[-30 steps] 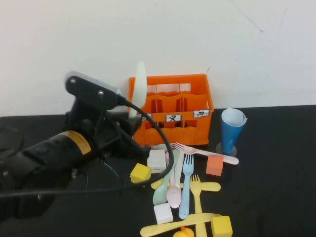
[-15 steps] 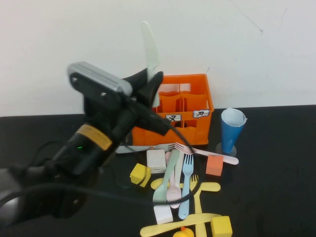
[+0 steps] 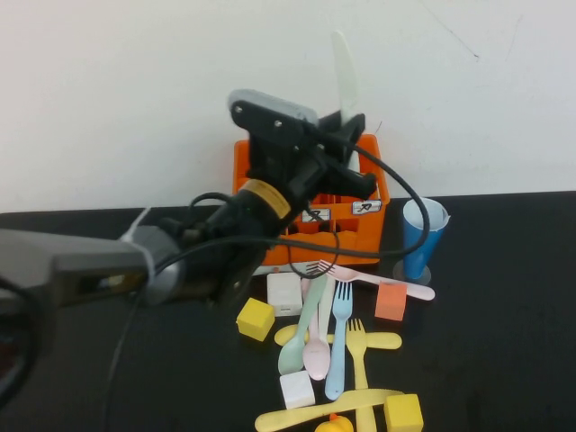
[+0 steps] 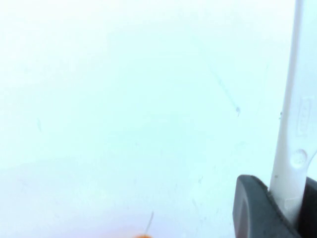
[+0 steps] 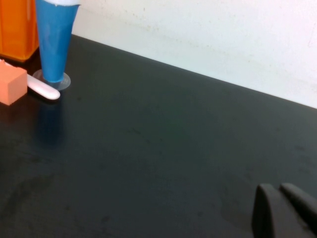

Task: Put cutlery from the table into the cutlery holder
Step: Place the knife on the box

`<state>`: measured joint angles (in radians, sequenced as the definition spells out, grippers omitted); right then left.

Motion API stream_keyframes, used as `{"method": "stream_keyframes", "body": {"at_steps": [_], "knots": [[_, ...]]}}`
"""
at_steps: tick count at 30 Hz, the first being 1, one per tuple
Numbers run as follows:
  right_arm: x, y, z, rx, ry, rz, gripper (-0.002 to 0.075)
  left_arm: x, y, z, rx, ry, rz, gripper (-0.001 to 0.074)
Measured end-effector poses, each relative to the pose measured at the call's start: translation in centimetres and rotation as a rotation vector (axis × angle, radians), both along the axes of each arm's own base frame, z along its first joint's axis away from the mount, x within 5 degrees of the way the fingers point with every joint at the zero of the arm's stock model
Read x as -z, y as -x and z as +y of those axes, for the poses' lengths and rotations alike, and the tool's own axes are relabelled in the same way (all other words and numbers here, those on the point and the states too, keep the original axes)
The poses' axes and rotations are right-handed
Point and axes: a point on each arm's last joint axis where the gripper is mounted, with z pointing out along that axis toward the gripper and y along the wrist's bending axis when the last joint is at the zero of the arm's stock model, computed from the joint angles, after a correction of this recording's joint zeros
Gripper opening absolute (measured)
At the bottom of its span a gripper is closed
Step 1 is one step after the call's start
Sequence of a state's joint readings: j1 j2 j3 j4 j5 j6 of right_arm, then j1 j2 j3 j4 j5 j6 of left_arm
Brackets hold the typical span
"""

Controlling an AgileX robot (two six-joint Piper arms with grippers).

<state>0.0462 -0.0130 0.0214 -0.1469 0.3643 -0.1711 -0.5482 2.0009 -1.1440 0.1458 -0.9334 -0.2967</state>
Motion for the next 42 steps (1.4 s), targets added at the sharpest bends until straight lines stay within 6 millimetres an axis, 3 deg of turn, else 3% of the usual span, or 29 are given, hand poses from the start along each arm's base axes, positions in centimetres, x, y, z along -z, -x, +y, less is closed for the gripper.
{"method": "stream_keyframes", "body": {"at_steps": [6, 11, 24, 26, 31, 33, 37, 39, 42], "knots": [[0.0, 0.0, 0.0, 0.000, 0.000, 0.000, -0.0003, 3.4, -2.4, -1.5, 0.004, -0.048, 0.092, 0.0113], [0.0, 0.0, 0.0, 0.000, 0.000, 0.000, -0.0003, 5.3, -3.1, -1.9, 0.002, -0.074, 0.122, 0.0113], [0.0, 0.0, 0.0, 0.000, 0.000, 0.000, -0.0003, 6.5, -4.0, -2.2, -0.006, -0.107, 0.118, 0.0119], [0.0, 0.0, 0.0, 0.000, 0.000, 0.000, -0.0003, 6.6, -4.1, -2.2, -0.007, -0.119, 0.128, 0.0154], [0.0, 0.0, 0.0, 0.000, 0.000, 0.000, -0.0003, 7.4, -4.1, -2.1, -0.017, -0.168, 0.191, 0.0345], [0.0, 0.0, 0.0, 0.000, 0.000, 0.000, -0.0003, 7.4, -4.1, -2.0, -0.022, -0.188, 0.210, 0.0385], [0.0, 0.0, 0.0, 0.000, 0.000, 0.000, -0.0003, 5.6, -3.4, -1.4, -0.017, -0.234, 0.227, 0.0391], [0.0, 0.0, 0.0, 0.000, 0.000, 0.000, -0.0003, 3.6, -2.4, -0.9, -0.006, -0.243, 0.198, 0.0356], [0.0, 0.0, 0.0, 0.000, 0.000, 0.000, -0.0003, -0.1, -0.2, 0.3, 0.002, -0.230, 0.144, 0.0228]]}}
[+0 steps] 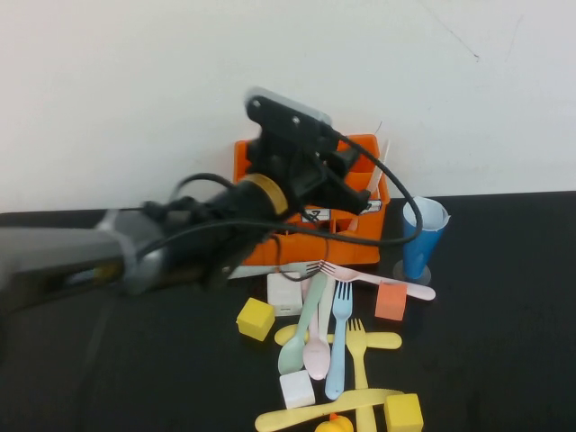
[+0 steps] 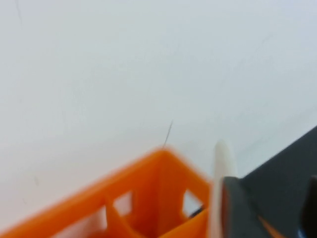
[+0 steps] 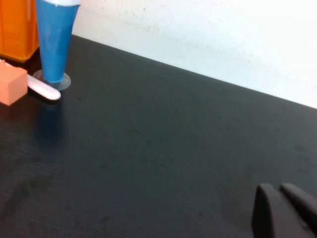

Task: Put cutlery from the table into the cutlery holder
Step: Place the knife on the box, then pick up the knife

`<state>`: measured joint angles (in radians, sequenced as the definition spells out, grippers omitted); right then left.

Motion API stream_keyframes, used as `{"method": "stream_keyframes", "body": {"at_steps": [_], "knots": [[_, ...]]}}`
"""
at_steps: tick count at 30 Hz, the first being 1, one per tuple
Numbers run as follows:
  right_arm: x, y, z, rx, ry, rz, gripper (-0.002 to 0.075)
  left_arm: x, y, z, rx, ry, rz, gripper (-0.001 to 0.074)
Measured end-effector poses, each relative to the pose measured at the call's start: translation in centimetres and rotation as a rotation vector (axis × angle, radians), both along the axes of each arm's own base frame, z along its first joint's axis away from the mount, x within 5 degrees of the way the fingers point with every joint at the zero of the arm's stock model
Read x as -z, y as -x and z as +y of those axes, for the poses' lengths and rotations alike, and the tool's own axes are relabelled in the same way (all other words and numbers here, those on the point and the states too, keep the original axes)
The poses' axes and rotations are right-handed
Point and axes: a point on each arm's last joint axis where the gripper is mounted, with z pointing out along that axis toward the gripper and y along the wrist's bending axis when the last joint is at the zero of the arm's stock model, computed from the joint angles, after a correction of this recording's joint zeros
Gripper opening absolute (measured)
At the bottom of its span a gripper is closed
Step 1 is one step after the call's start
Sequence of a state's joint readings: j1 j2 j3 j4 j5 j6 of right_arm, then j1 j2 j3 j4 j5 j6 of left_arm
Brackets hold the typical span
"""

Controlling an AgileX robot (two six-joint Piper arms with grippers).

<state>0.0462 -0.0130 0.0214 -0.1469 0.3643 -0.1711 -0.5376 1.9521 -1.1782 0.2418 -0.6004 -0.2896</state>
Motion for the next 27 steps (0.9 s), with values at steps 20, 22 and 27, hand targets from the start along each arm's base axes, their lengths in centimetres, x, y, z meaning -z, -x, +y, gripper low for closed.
{"method": "stream_keyframes", "body": {"at_steps": [20, 22, 27], "knots": [[0.0, 0.0, 0.0, 0.006, -0.017, 0.000, -0.0003, -7.8, 17.3, 11.1, -0.044, -0.156, -0.049, 0.0000], [0.0, 0.0, 0.0, 0.006, -0.017, 0.000, -0.0003, -8.4, 18.6, 12.0, -0.060, -0.161, -0.053, 0.0000], [0.0, 0.0, 0.0, 0.006, -0.017, 0.000, -0.0003, -9.1, 20.8, 13.7, -0.097, -0.182, -0.028, 0.0000]]}}
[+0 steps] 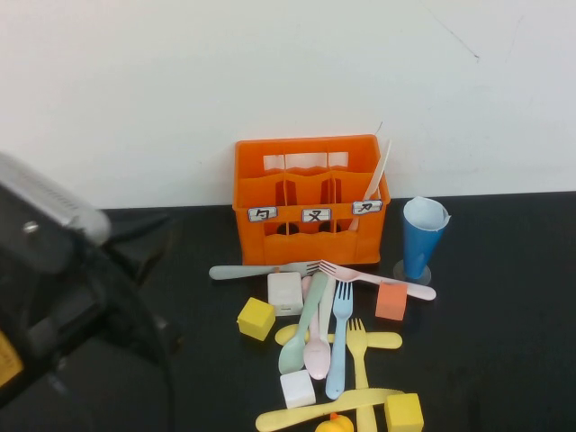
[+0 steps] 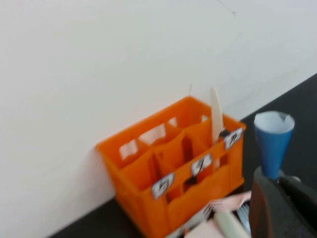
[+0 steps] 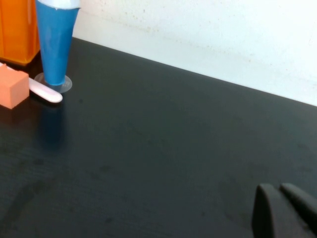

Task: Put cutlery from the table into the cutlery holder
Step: Pick up the knife

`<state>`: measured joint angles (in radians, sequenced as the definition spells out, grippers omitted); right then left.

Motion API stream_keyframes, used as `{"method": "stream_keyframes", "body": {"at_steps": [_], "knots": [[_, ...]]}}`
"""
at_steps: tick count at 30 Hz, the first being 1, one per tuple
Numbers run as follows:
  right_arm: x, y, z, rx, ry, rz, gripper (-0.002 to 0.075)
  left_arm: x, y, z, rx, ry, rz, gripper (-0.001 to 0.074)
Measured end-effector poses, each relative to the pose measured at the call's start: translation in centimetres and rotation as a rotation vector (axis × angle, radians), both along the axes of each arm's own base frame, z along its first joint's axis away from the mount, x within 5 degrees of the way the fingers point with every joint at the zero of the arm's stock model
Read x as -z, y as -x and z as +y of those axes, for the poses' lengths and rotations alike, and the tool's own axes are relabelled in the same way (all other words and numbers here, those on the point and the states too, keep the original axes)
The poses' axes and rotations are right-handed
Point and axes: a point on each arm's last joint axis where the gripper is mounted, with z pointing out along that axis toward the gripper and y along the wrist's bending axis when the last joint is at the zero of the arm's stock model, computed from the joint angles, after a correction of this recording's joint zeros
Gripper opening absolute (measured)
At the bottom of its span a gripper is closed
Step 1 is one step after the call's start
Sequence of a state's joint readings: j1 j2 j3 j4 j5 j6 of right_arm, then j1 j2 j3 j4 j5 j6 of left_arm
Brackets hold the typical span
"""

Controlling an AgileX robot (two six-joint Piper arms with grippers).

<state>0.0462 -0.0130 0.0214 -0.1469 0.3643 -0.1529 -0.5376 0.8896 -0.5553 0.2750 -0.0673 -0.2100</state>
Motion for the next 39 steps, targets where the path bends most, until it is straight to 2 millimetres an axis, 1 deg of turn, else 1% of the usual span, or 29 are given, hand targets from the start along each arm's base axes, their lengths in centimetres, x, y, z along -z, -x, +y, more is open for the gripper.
{"method": "stream_keyframes", "body": {"at_steps": [4, 7, 11, 14, 18, 20, 23, 25, 28, 31, 34, 36, 39], "knots": [[0.0, 0.0, 0.0, 0.000, 0.000, 0.000, -0.0003, 0.2, 1.4, 1.3, -0.039, -0.030, 0.055, 0.0000], [0.0, 0.0, 0.0, 0.000, 0.000, 0.000, -0.0003, 0.6, 2.3, 2.0, -0.076, -0.048, 0.137, 0.0000], [0.0, 0.0, 0.0, 0.000, -0.001, 0.000, -0.0003, 1.6, 2.9, 2.4, -0.111, -0.041, 0.286, 0.0000], [0.0, 0.0, 0.0, 0.000, -0.001, 0.000, -0.0003, 2.6, 2.9, 2.2, -0.123, -0.045, 0.401, 0.0000], [0.0, 0.0, 0.0, 0.000, -0.001, 0.000, -0.0003, 4.1, 2.0, 1.4, -0.109, -0.097, 0.506, 0.0000], [0.0, 0.0, 0.0, 0.000, -0.001, 0.000, -0.0003, 4.8, 1.2, 0.7, -0.090, -0.142, 0.570, 0.0000], [0.0, 0.0, 0.0, 0.000, -0.001, 0.000, -0.0003, 5.2, -0.6, -0.8, -0.050, -0.199, 0.644, 0.0000], [0.0, 0.0, 0.0, 0.000, -0.001, 0.000, -0.0003, 5.0, -2.0, -1.8, -0.016, -0.230, 0.660, 0.0000], [0.0, 0.0, 0.0, 0.000, -0.001, 0.000, -0.0003, 5.3, -4.1, -3.3, 0.013, -0.264, 0.688, 0.0000], [0.0, 0.0, 0.0, 0.001, -0.002, 0.000, -0.0003, 6.1, -5.4, -4.1, 0.030, -0.287, 0.696, 0.0000], [0.0, 0.0, 0.0, 0.001, -0.002, 0.000, -0.0003, 6.4, -5.8, -4.4, 0.035, -0.279, 0.697, 0.0000], [0.0, 0.0, 0.0, 0.001, -0.002, 0.000, -0.0003, 6.1, -5.7, -4.4, 0.031, -0.251, 0.675, 0.0000], [0.0, 0.0, 0.0, 0.001, -0.004, 0.000, -0.0003, 5.1, -5.0, -4.1, 0.029, -0.198, 0.627, 0.0000]]}}
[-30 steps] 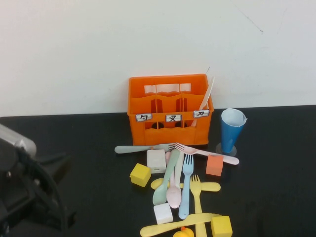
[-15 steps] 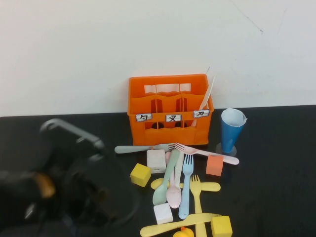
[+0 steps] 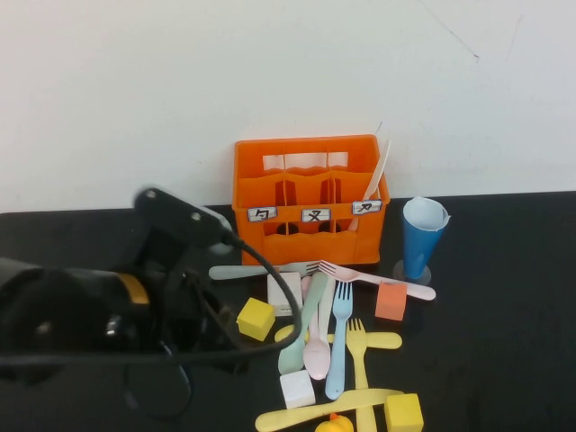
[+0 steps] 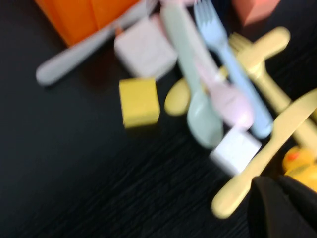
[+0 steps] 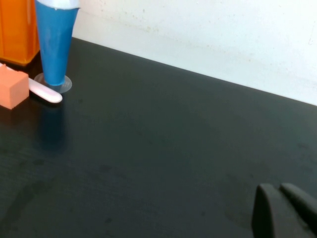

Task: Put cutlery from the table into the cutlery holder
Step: Pick up the knife

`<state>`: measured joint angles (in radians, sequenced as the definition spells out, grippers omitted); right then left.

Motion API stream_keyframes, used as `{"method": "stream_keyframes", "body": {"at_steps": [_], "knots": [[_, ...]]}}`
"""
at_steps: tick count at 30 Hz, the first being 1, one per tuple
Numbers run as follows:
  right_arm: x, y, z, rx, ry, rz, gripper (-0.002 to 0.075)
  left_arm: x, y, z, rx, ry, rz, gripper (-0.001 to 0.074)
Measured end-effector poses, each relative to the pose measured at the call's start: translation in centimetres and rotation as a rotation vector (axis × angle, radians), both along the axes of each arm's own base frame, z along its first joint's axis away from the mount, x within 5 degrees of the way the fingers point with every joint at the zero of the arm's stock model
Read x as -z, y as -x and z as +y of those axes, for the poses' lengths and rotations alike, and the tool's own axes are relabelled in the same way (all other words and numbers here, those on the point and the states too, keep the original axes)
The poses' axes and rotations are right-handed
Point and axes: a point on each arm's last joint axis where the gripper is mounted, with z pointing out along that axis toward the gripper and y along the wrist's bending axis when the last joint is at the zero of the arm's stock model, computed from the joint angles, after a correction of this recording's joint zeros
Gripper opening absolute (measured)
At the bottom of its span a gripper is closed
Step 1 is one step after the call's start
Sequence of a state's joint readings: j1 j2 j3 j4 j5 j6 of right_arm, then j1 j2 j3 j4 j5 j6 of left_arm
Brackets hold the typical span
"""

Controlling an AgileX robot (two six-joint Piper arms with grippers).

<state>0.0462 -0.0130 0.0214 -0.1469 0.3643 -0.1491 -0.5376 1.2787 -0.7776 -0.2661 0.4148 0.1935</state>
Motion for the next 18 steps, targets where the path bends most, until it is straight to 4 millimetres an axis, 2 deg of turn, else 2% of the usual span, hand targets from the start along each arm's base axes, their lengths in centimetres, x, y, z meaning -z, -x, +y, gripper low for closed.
{"method": "stream_keyframes", "body": {"at_steps": [5, 9, 13, 18], "knots": [[0.0, 0.0, 0.0, 0.000, 0.000, 0.000, -0.0003, -2.6, 1.6, 0.6, -0.023, 0.108, -0.062, 0.0000], [0.0, 0.0, 0.0, 0.000, 0.000, 0.000, -0.0003, -3.8, 2.5, 1.2, -0.015, 0.129, -0.098, -0.0001], [0.0, 0.0, 0.0, 0.000, 0.000, 0.000, -0.0003, -4.7, 3.7, 2.2, 0.029, 0.056, -0.138, -0.0001], [0.0, 0.0, 0.0, 0.000, 0.000, 0.000, -0.0003, -6.7, 7.0, 4.6, 0.041, -0.007, -0.189, -0.0001]]}}
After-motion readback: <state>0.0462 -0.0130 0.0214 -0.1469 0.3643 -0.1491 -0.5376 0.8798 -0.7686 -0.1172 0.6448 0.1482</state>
